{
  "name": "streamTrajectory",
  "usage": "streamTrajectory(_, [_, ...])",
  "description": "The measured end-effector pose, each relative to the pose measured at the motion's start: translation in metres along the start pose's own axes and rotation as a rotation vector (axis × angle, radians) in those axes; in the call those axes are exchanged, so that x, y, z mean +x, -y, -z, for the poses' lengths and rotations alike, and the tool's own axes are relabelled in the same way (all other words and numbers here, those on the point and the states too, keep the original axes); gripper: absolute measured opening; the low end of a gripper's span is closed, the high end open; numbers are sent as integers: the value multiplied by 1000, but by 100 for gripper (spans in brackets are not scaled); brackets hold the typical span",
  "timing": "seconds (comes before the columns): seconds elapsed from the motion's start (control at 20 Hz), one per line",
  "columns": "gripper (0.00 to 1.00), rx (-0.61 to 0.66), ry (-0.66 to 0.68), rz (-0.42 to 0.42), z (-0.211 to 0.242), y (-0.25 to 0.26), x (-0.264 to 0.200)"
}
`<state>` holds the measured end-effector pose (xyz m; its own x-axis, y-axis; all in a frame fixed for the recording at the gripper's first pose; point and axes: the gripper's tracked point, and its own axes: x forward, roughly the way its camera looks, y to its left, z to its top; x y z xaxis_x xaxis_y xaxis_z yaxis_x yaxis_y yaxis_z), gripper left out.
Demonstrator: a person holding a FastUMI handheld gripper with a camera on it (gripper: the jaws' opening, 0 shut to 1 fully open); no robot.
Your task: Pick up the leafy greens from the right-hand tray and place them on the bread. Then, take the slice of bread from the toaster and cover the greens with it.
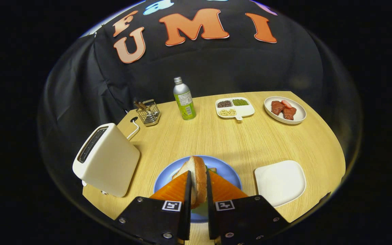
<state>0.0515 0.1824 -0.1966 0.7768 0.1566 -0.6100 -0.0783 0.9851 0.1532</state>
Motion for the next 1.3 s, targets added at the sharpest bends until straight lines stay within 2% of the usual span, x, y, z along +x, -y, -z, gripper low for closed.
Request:
streamTrajectory(0.3, [37, 34, 22, 46, -11, 22, -5])
streamTrajectory(0.55, [64, -2, 74, 86, -36, 44, -27])
streamTrajectory(0.7, [73, -29, 120, 118, -56, 60, -45])
streamTrajectory(0.85, [93, -43, 176, 160, -82, 80, -64])
streamTrajectory(0.95, [98, -55, 215, 182, -100, 91, -78])
streamTrajectory(1.3, [98, -96, 351, 229, -160, 120, -119])
